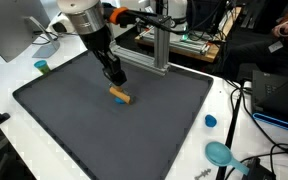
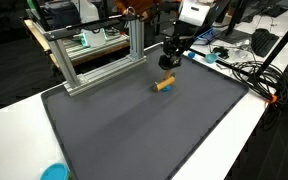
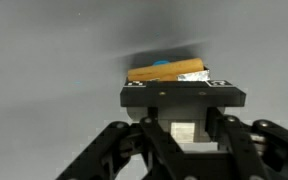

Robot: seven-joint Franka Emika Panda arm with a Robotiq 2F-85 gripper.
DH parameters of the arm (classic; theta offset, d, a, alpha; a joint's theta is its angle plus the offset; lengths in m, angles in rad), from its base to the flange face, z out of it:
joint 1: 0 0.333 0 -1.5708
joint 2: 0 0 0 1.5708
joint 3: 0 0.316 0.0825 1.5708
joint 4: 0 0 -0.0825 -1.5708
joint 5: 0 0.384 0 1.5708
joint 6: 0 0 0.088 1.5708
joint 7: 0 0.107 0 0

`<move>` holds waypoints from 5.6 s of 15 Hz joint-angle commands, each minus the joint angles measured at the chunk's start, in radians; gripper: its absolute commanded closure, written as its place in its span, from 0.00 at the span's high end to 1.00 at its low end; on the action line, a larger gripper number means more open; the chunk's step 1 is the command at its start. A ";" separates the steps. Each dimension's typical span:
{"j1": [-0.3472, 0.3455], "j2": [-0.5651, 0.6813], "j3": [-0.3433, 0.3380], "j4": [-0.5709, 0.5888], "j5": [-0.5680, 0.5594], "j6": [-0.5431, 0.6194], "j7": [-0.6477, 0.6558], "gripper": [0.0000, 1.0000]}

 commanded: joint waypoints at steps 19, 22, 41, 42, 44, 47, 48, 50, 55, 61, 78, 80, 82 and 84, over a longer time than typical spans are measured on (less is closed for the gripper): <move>-0.029 -0.006 -0.008 -0.062 0.089 0.180 -0.013 0.22; -0.017 0.009 -0.013 -0.062 0.064 0.151 -0.007 0.22; -0.003 0.002 -0.028 -0.104 0.073 0.317 0.106 0.22; -0.005 -0.001 -0.029 -0.105 0.079 0.325 0.118 0.22; -0.006 -0.004 -0.033 -0.100 0.083 0.334 0.145 0.22; -0.005 -0.008 -0.040 -0.099 0.082 0.357 0.183 0.22; -0.004 -0.008 -0.043 -0.098 0.079 0.368 0.193 0.22; 0.000 0.004 -0.051 -0.094 0.074 0.412 0.207 0.22; 0.004 -0.011 -0.065 -0.108 0.076 0.505 0.201 0.22; -0.031 -0.175 -0.035 -0.261 0.075 0.486 0.000 0.22; -0.021 -0.397 0.018 -0.607 0.036 0.557 -0.129 0.22; -0.016 -0.373 0.016 -0.597 0.024 0.576 -0.106 0.22; -0.013 -0.348 0.015 -0.585 0.027 0.599 -0.091 0.22; -0.008 -0.323 0.012 -0.570 0.027 0.632 -0.074 0.22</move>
